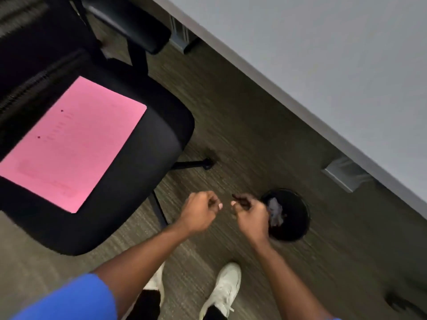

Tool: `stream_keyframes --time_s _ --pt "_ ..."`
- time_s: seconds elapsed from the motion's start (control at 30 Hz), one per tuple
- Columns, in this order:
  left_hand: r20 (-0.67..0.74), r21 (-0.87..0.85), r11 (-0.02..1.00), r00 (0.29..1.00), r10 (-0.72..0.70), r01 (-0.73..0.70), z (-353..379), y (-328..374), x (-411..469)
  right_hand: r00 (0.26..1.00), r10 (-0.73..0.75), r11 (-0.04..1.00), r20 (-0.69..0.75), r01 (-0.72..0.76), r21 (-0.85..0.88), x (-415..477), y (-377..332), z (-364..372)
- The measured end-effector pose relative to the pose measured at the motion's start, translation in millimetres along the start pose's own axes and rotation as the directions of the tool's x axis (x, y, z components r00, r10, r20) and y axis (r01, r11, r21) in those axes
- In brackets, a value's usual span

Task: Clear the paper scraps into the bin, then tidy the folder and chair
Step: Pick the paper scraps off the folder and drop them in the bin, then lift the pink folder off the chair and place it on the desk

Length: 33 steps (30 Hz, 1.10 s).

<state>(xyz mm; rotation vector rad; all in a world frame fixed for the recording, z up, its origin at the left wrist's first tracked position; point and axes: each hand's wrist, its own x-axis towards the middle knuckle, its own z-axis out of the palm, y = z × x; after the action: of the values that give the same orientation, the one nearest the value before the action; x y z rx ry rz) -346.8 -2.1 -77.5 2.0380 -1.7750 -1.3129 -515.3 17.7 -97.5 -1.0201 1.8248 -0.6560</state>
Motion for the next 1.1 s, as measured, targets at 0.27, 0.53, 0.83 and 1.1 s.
stream_keyframes --time_s 0.27,0.53,0.83,1.1 --pt "-0.096 0.067 0.996 0.994 -0.058 0.065 -138 -59 -36 0.994 -0.066 0.994 0.085 0.059 0.091 -44 -101 81" --pt "-0.227 0.077 0.991 0.969 -0.093 0.113 -248 -120 -30 0.982 -0.048 0.986 0.183 0.017 0.169 -69 -156 177" --pt "-0.438 0.229 0.916 0.875 -0.205 0.329 -351 -190 -6 0.984 0.030 0.993 0.178 -0.050 0.107 -69 -178 258" --pt "-0.447 0.097 0.895 0.822 -0.352 0.436 -364 -238 2 0.994 0.035 0.999 0.107 -0.038 0.025 -69 -191 283"
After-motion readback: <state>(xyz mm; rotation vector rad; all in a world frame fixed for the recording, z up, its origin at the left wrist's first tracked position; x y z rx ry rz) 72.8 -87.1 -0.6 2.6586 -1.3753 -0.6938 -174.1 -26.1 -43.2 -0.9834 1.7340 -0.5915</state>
